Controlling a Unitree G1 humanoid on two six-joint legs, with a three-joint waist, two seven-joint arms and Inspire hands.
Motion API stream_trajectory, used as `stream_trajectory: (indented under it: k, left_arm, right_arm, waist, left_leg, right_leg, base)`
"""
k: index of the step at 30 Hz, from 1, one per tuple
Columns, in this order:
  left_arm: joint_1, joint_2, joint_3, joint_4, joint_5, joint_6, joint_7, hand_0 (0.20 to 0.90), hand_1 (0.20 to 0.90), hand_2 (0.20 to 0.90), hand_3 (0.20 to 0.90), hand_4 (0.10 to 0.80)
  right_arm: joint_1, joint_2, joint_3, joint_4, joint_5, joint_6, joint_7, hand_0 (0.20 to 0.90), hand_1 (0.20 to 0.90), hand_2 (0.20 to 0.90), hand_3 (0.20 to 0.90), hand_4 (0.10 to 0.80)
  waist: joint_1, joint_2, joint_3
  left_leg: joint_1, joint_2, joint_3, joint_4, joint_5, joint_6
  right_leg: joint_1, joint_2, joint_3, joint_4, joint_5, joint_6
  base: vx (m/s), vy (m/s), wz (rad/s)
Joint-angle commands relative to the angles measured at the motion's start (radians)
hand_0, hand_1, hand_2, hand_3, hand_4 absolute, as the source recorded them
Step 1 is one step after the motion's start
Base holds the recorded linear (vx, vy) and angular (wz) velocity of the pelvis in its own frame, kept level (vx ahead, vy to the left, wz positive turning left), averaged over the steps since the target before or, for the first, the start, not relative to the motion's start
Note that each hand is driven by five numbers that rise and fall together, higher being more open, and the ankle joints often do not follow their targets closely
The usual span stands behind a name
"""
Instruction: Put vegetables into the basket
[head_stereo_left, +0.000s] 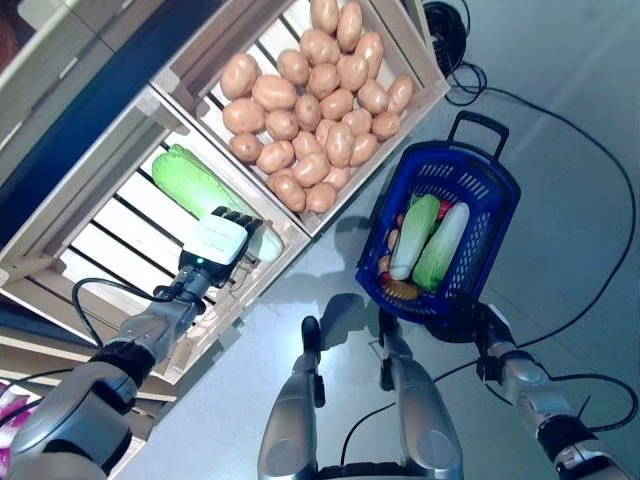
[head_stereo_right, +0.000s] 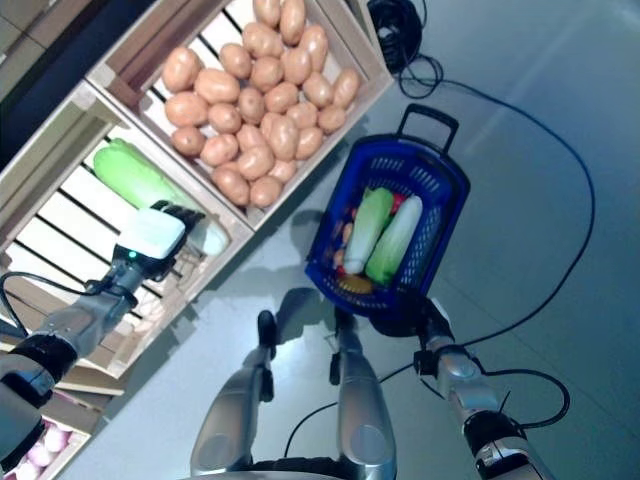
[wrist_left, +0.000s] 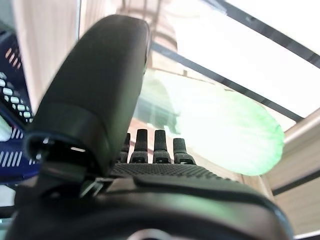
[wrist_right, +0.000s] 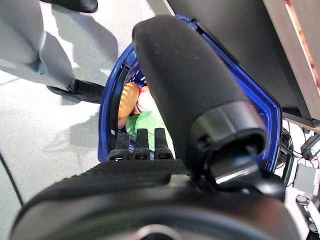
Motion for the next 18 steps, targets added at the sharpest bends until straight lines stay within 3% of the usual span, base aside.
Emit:
stream_trajectory:
  k: [1,7,18]
  left_arm:
    - [-0.067,0.069,0.071,-0.007,0.014,0.083,0.054,0.900,0.900,0.900,0.900,0.800]
    - [-0.062,0.079,0.085,-0.012,0.066,0.131,0.066,0.900,0.900,0.900,0.900,0.800]
    - [-0.138,0.102,0.056,-0.010,0.151,0.143,0.029,0.900,0.900,0.900,0.900,0.800]
  right_arm:
    - [0.031,-0.063,0.015,-0.104,0.037,-0.059,-0.046,0.900,0.900,0.900,0.900,0.800]
    - [0.020,-0.072,0.008,-0.118,0.041,-0.068,-0.051,0.900,0.900,0.900,0.900,0.800]
    - [-0.030,-0.096,-0.004,-0.136,0.051,-0.073,-0.078,0.900,0.900,0.900,0.900,0.800]
  waist:
    - [-0.012,-0.022,-0.003]
    - [-0.011,-0.022,-0.003]
    - [-0.021,-0.019,-0.003]
  left_leg:
    - [-0.131,-0.004,-0.018,0.157,-0.029,-0.029]
    - [-0.183,0.001,-0.015,0.185,-0.035,-0.037]
    - [-0.245,-0.003,0.001,0.218,-0.046,-0.037]
  right_leg:
    - [-0.014,-0.015,0.010,0.212,-0.177,0.039]
    - [-0.056,-0.018,0.009,0.231,-0.189,0.034]
    - [-0.132,-0.031,0.018,0.271,-0.190,0.038]
  base:
    - [-0.011,-0.025,0.04]
    - [0.001,-0.003,-0.02]
    - [-0.004,0.006,0.01]
